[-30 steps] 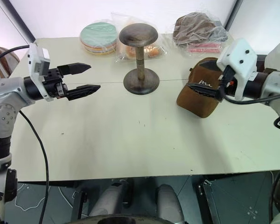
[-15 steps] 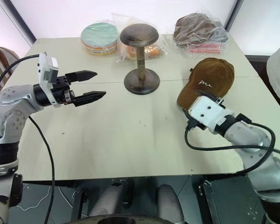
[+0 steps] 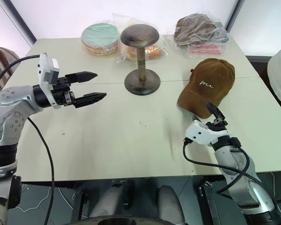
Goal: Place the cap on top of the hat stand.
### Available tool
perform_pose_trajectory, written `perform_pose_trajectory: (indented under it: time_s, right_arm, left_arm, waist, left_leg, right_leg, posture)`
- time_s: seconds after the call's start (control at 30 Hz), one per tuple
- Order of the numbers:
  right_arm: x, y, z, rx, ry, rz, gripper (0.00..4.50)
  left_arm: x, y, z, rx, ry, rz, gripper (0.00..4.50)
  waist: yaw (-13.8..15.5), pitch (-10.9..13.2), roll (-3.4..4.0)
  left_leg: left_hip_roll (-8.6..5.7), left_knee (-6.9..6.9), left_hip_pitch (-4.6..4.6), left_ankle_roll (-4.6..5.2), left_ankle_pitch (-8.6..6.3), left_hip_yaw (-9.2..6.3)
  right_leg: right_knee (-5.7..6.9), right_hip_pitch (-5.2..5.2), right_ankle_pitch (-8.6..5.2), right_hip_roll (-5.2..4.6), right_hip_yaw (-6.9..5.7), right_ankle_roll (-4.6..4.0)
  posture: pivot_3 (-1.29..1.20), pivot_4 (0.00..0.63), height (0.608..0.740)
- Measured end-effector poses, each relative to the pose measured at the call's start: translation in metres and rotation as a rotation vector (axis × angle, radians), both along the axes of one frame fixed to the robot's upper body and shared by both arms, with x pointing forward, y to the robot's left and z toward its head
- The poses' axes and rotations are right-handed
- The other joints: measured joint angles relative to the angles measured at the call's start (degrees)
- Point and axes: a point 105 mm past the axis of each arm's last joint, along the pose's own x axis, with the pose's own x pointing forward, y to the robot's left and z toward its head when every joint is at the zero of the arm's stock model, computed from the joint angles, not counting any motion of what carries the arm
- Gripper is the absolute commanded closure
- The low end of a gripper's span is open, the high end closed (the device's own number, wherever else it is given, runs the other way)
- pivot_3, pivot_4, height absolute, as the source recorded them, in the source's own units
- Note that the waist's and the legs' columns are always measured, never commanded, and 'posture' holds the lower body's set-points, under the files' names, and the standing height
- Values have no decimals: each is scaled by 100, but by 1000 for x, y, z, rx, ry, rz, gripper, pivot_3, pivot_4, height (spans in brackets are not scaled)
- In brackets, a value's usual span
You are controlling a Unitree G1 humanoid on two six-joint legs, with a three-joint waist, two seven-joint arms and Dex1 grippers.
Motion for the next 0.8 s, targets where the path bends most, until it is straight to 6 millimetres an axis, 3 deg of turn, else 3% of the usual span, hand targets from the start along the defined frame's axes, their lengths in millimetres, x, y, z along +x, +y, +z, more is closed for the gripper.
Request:
perform_pose_trajectory:
  time_s: [0.2, 0.4, 0.8]
  right_arm:
    - [-3, 7, -19, 9, 28, 21, 1015]
    - [0, 2, -41, -1, 63, -8, 1015]
    - [27, -10, -38, -36, -35, -122, 1015]
  left_arm:
    - [-3, 0, 3, 22, -7, 3, 0]
    - [-5, 3, 6, 25, -9, 17, 0]
    - [-14, 13, 10, 25, -23, 62, 0]
  waist:
    - [-5, 0, 0]
    - [-9, -1, -1]
    - [-9, -3, -3]
  left_leg:
    - [0, 0, 2, 0, 0, 0]
    - [0, -1, 12, 0, 0, -2]
    - [0, -8, 36, 0, 0, -1]
  right_leg:
    - [0, 2, 0, 1, 1, 0]
    - [0, 13, 0, 2, 0, -1]
    - [0, 32, -1, 2, 2, -1]
  posture:
    - [0, 150, 740]
    - [0, 150, 740]
    - [0, 150, 740]
